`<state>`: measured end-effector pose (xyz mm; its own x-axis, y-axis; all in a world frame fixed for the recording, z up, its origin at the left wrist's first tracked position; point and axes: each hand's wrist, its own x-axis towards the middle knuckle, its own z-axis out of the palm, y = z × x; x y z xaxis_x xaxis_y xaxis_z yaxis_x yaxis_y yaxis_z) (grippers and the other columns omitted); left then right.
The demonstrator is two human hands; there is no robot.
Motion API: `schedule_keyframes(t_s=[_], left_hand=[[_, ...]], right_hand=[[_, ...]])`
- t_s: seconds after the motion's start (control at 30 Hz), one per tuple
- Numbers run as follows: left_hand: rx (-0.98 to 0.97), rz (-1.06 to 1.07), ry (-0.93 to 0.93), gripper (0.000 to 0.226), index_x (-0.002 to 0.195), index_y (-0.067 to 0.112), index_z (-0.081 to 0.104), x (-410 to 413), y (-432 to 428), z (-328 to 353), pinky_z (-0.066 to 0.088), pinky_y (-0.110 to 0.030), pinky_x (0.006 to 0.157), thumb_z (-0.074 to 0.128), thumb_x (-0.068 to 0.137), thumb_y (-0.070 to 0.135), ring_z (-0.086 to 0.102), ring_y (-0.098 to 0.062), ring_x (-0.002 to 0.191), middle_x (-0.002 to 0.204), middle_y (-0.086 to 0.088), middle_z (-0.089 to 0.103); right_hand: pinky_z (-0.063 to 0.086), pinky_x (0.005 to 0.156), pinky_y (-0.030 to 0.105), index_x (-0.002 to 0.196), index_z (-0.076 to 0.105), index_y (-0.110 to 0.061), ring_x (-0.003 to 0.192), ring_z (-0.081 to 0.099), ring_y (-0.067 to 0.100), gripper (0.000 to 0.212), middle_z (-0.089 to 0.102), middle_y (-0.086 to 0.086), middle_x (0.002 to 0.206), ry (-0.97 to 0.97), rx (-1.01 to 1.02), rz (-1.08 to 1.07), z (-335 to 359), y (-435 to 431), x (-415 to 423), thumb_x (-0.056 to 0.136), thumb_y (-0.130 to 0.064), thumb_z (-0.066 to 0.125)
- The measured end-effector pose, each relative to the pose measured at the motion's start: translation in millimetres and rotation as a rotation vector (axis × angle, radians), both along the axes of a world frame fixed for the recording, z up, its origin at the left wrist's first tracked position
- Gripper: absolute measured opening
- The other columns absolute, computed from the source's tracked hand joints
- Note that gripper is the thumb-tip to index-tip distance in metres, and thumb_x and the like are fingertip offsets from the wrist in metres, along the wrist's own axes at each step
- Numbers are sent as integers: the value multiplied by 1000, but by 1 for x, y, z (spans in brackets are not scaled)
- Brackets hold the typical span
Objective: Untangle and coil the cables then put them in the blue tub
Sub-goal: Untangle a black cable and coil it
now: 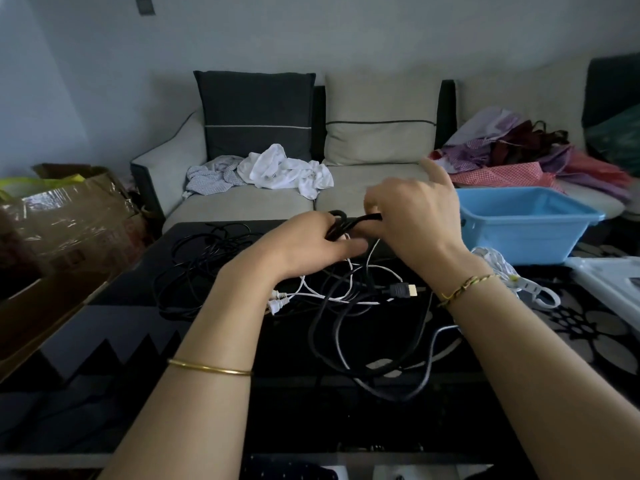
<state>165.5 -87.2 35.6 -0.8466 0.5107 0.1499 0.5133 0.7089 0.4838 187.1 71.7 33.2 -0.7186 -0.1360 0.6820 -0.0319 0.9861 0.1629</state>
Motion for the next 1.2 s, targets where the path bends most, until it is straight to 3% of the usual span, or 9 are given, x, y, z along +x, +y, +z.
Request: schedule_keyframes(t_s=[0.13,0.33,0.57,0.73,0.87,0.93,1.0,1.07,1.2], left_hand=[[142,10,-202,26,85,4,63,1,-5,1,23,-21,40,54,93,27,29,-10,35,45,5,37],[557,75,-501,30,87,3,59,-1,-26,7,20,-17,36,43,100,25,18,-5,31,38,10,24],[1102,118,-597,34,76,11,57,-3,-23,18,20,-17,34,42,100,28,17,-3,29,35,11,22],[890,154,-526,34,82,8,59,-7,-21,14,21,-16,37,39,101,29,17,-4,29,36,11,24],[798,133,-563,36,82,7,59,-8,-19,7,21,-16,34,39,101,29,17,-4,28,36,11,23],[784,107,-613,36,83,7,60,-6,-18,5,21,-15,33,38,101,30,17,-3,28,37,11,22],[840,72,-706,36,83,7,59,-6,-18,4,21,-15,32,38,101,30,16,-3,28,37,12,20],[962,24,-843,35,83,8,59,-7,-19,3,21,-15,31,39,100,30,17,-3,26,35,11,20],[1254,-145,-1082,27,84,8,62,-9,-20,-1,22,-13,30,47,90,30,23,-7,24,34,8,23]], right_hand=[[28,107,50,65,66,-18,61,62,24,39,63,-1,63,81,28,180,-8,19,-12,74,-55,59],[37,90,40,118,64,-30,107,55,29,36,64,0,112,-154,-172,223,-39,40,-26,83,-38,67],[47,88,31,116,63,-22,104,60,21,45,62,3,114,-523,-649,77,-68,49,-37,81,-50,67],[43,75,21,130,45,-10,92,59,14,67,62,3,109,-429,-1055,173,-61,45,-37,74,-23,80],[44,74,20,140,36,-12,93,61,18,65,61,6,107,-209,-1466,292,-47,40,-35,82,-11,66],[49,76,27,132,45,-12,80,65,18,44,62,4,98,-212,-1514,316,-43,35,-34,91,-17,58],[51,57,27,119,56,-10,55,54,14,25,59,4,81,-225,-1457,298,-44,29,-35,98,-18,46],[40,41,22,107,63,-9,45,41,11,25,55,2,67,-228,-1395,243,-52,26,-38,99,-18,41],[33,39,23,106,63,-14,41,37,10,26,51,3,59,-354,-1432,253,-66,18,-33,100,-23,39]])
